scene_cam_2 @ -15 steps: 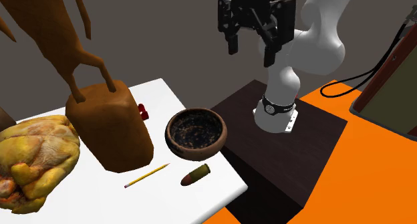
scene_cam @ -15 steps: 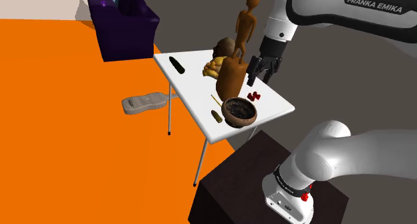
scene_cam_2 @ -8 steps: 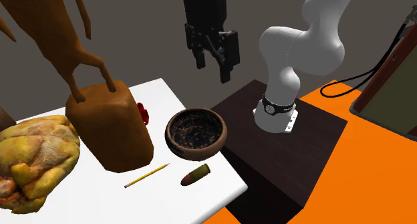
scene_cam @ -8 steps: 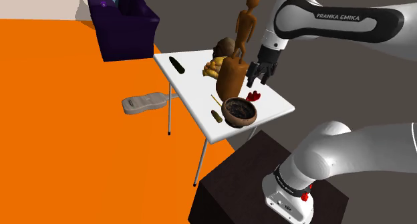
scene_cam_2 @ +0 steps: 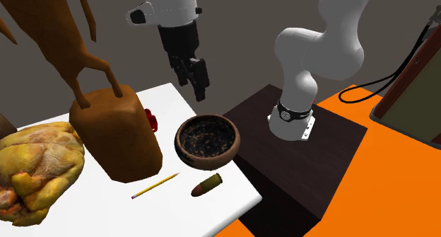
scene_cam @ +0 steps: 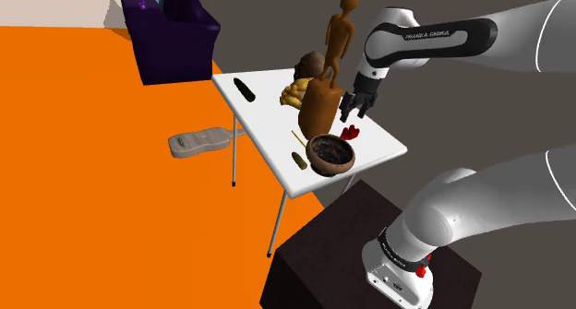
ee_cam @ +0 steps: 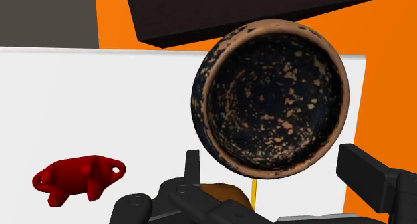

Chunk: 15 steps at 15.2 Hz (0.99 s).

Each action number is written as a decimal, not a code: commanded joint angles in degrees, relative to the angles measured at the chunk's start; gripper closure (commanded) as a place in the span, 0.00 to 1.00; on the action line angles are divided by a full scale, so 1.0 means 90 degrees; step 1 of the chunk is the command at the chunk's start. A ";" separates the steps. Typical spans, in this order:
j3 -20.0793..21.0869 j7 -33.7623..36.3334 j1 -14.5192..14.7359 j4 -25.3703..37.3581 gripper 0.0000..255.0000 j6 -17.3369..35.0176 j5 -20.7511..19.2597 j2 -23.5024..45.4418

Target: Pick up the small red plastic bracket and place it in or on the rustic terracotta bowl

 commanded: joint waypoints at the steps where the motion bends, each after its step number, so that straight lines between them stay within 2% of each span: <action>1: -0.0189 -0.0207 -0.0036 0.0114 0.00 0.0362 -0.0030 0.0426; 8: -0.0817 -0.1046 -0.0140 0.0734 0.00 0.1367 0.0184 0.1943; 15: -0.1202 -0.2082 -0.0359 0.1734 0.00 0.2047 0.0961 0.3628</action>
